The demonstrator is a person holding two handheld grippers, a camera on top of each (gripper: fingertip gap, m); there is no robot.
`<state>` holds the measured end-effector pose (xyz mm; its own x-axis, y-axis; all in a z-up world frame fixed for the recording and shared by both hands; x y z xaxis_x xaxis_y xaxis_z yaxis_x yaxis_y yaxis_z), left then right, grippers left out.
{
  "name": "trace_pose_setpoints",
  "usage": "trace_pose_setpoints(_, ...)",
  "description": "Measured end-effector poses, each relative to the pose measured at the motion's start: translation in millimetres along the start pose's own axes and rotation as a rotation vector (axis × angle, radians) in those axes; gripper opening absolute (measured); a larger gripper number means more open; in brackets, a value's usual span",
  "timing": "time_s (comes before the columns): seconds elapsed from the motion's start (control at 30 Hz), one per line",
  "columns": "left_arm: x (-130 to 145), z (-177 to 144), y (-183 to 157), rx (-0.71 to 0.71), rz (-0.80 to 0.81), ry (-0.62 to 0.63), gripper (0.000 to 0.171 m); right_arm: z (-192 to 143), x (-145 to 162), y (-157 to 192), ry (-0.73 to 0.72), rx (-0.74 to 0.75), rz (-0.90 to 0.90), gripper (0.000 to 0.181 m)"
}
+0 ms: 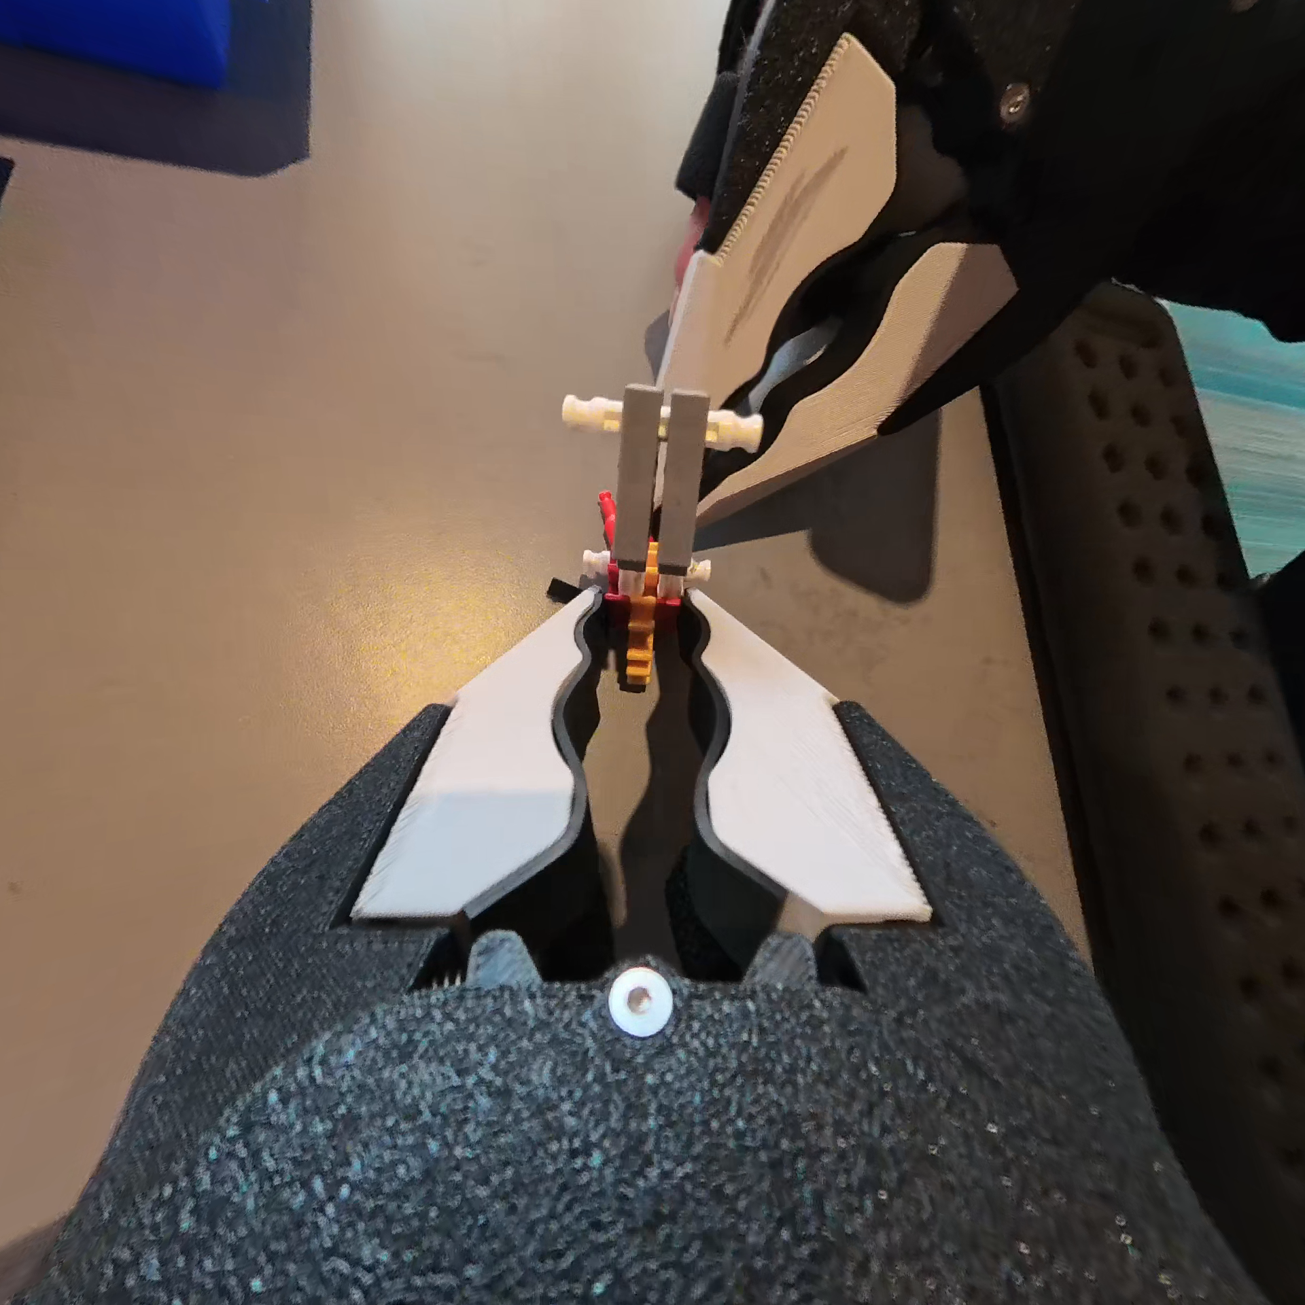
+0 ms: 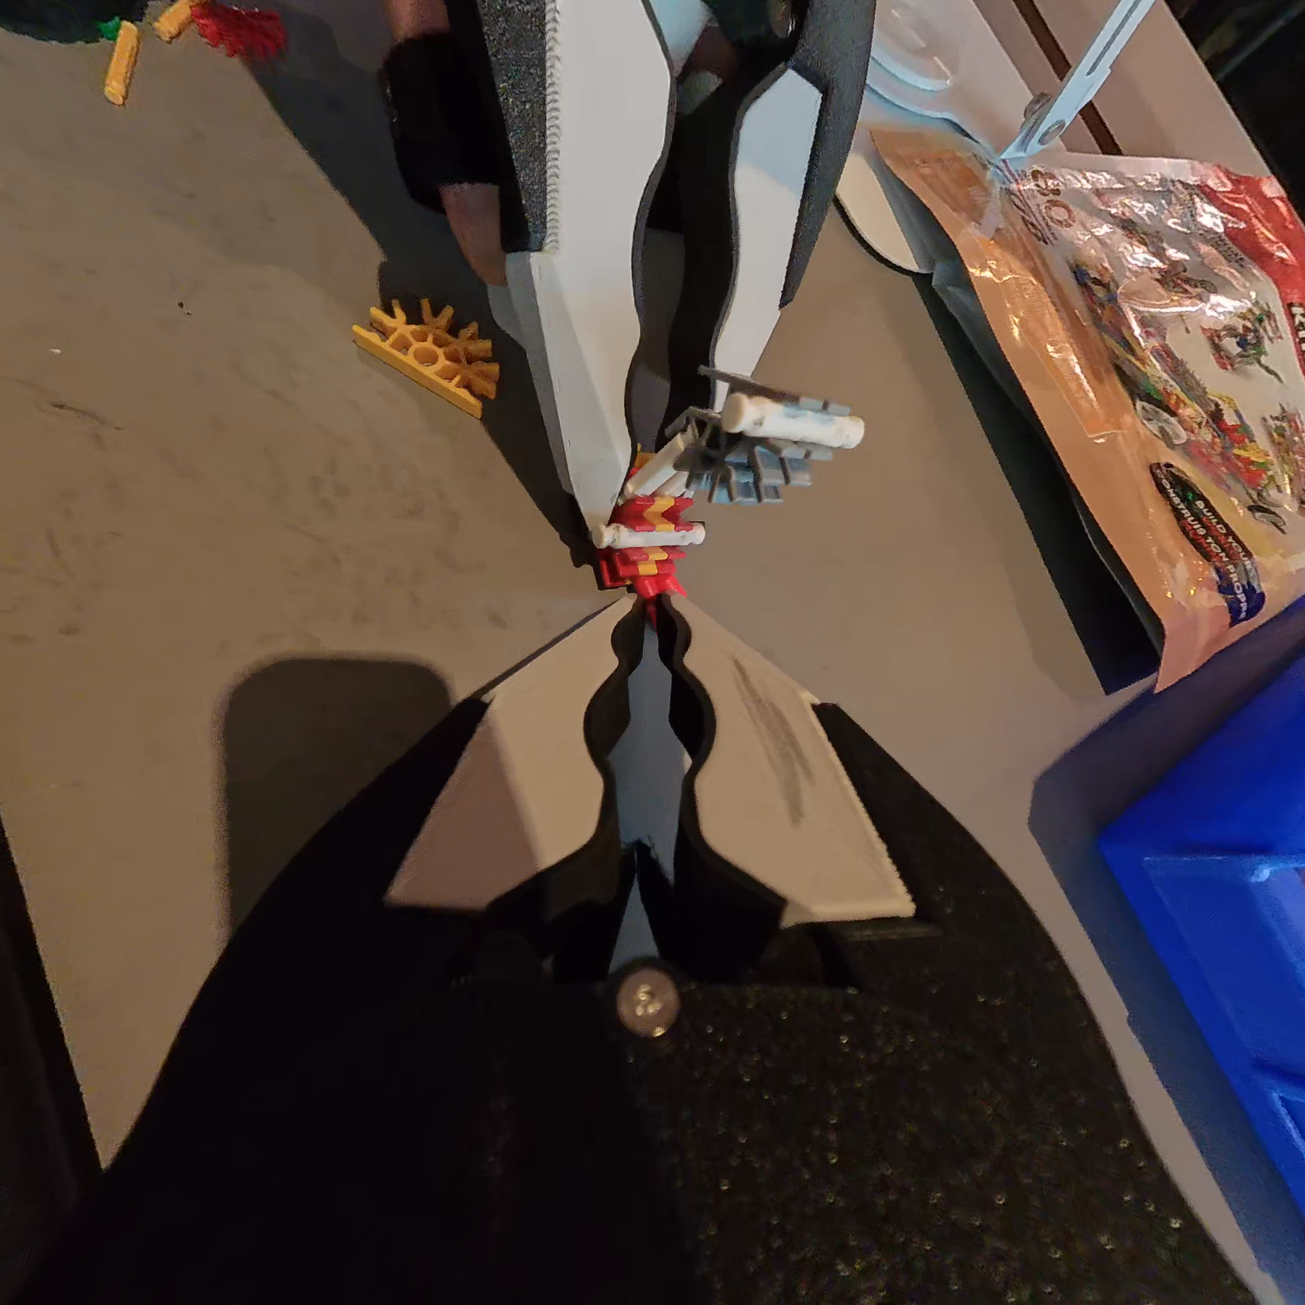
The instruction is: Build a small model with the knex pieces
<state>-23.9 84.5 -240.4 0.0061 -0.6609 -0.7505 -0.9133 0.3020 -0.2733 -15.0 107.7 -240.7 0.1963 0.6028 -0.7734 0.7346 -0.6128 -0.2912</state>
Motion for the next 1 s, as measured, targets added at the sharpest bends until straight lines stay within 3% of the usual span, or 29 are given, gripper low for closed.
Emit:
trace_pose_setpoints(0.57, -2.3, 2.1, 5.9, -0.114, 0.086, -0.012, 0.015, 3.1, 0.6, -3.5, -0.001, -0.086, 0.082, 0.001)
trace_pose_setpoints(1.0, -1.8, 2.2, 5.2, -0.051, 0.093, 0.002, 0.017, -4.1, 3.6, -7.9, -0.014, -0.097, 0.110, 0.004)
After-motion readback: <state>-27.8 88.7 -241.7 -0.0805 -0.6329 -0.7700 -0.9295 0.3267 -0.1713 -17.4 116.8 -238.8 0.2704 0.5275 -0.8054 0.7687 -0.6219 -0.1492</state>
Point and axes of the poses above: each gripper's, where its closed fingertips meet, z out along the fingers, x out of its underside, y = z × x across the jaws, the point moved 1 cm from there along -z, back along the fingers, and after that the axes turned 6 degrees about -y, right-handed, at the moved point
